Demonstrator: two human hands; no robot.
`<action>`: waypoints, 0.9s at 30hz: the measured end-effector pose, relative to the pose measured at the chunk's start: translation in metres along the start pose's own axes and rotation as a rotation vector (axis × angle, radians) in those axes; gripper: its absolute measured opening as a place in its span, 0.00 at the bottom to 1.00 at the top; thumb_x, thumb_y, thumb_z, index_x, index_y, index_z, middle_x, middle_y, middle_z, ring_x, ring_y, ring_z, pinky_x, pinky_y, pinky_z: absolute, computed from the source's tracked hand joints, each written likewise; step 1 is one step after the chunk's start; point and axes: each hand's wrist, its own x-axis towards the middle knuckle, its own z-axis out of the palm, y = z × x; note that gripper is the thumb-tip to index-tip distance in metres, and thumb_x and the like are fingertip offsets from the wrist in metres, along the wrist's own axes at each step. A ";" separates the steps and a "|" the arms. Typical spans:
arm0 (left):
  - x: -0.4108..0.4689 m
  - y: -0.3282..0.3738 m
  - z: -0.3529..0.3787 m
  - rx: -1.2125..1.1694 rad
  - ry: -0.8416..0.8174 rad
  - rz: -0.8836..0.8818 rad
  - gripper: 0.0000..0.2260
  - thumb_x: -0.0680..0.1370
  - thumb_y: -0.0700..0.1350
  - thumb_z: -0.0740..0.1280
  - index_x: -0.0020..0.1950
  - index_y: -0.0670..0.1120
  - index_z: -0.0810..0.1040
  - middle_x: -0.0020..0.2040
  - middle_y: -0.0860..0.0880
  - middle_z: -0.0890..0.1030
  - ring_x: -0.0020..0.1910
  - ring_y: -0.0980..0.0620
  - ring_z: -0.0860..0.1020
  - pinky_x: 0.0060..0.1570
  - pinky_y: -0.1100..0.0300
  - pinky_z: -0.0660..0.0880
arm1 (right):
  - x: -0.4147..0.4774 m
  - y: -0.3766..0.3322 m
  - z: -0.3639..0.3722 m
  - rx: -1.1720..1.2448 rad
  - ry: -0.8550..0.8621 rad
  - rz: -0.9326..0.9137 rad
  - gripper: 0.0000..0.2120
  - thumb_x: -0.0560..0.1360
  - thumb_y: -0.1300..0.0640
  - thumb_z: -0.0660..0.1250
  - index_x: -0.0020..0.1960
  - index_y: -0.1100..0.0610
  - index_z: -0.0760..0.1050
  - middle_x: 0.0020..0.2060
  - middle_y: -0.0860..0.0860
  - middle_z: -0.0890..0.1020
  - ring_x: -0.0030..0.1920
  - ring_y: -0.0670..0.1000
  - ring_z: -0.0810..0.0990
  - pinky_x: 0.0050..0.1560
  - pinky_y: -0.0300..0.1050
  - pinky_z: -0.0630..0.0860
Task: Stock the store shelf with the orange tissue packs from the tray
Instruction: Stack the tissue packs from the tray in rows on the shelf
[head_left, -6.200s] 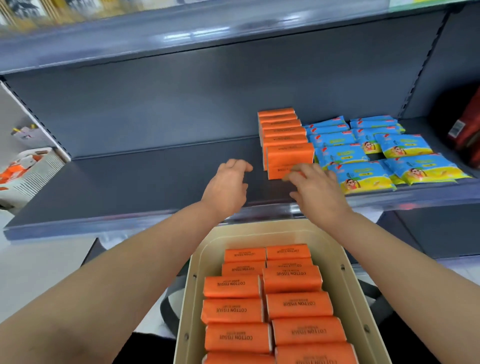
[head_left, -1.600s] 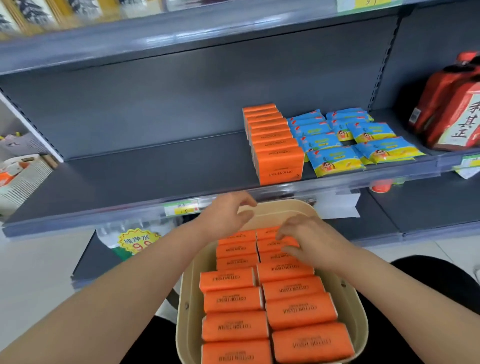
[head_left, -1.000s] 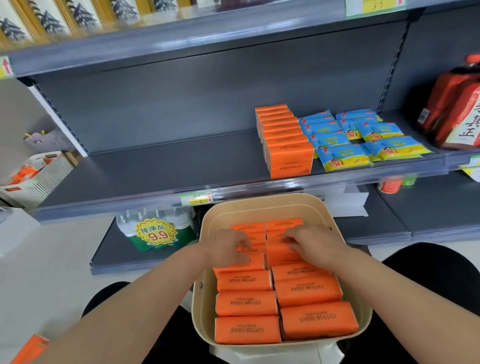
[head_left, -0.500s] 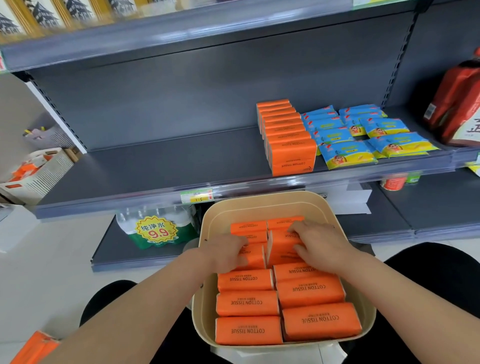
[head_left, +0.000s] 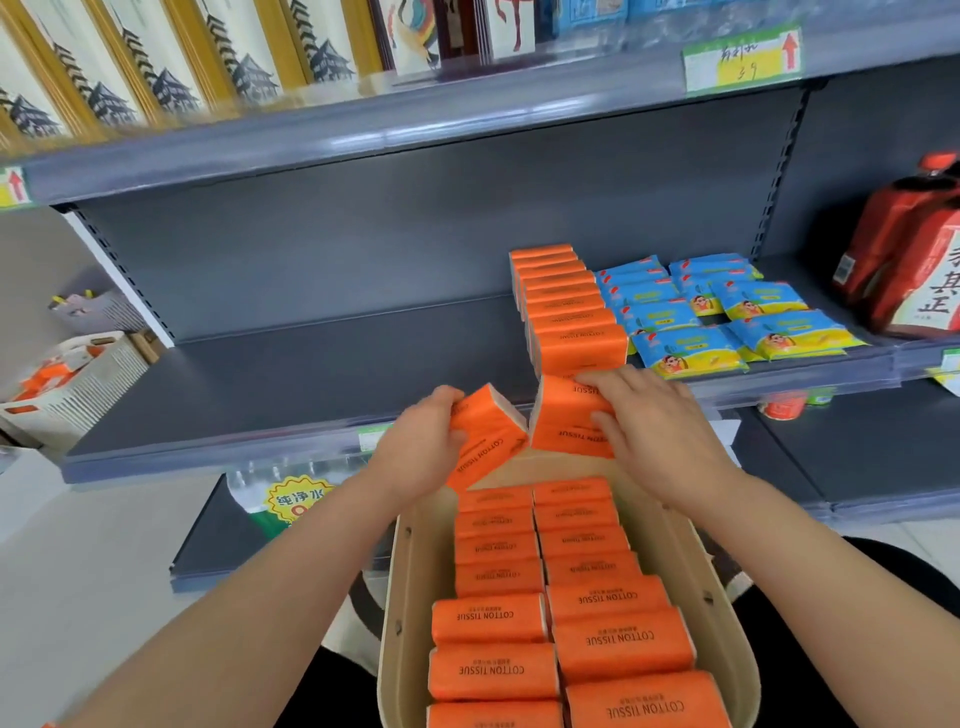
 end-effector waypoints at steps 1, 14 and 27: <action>0.007 0.002 -0.006 -0.008 0.057 -0.003 0.17 0.77 0.40 0.63 0.66 0.46 0.69 0.58 0.45 0.78 0.58 0.44 0.74 0.52 0.52 0.71 | 0.009 0.001 -0.004 -0.008 0.046 -0.002 0.19 0.75 0.58 0.67 0.65 0.52 0.72 0.56 0.52 0.78 0.55 0.58 0.76 0.52 0.54 0.70; 0.125 -0.005 -0.008 0.293 0.065 -0.043 0.19 0.78 0.39 0.61 0.68 0.49 0.68 0.59 0.46 0.73 0.59 0.44 0.68 0.50 0.47 0.75 | 0.143 0.037 -0.007 -0.103 0.090 0.076 0.18 0.78 0.58 0.61 0.68 0.50 0.68 0.60 0.52 0.74 0.61 0.58 0.69 0.56 0.58 0.67; 0.277 -0.027 0.020 0.338 0.007 -0.179 0.21 0.77 0.36 0.61 0.69 0.49 0.68 0.63 0.44 0.70 0.65 0.44 0.66 0.56 0.50 0.72 | 0.238 0.089 0.034 -0.149 0.109 0.060 0.21 0.78 0.59 0.61 0.69 0.48 0.67 0.61 0.52 0.74 0.61 0.57 0.69 0.55 0.56 0.67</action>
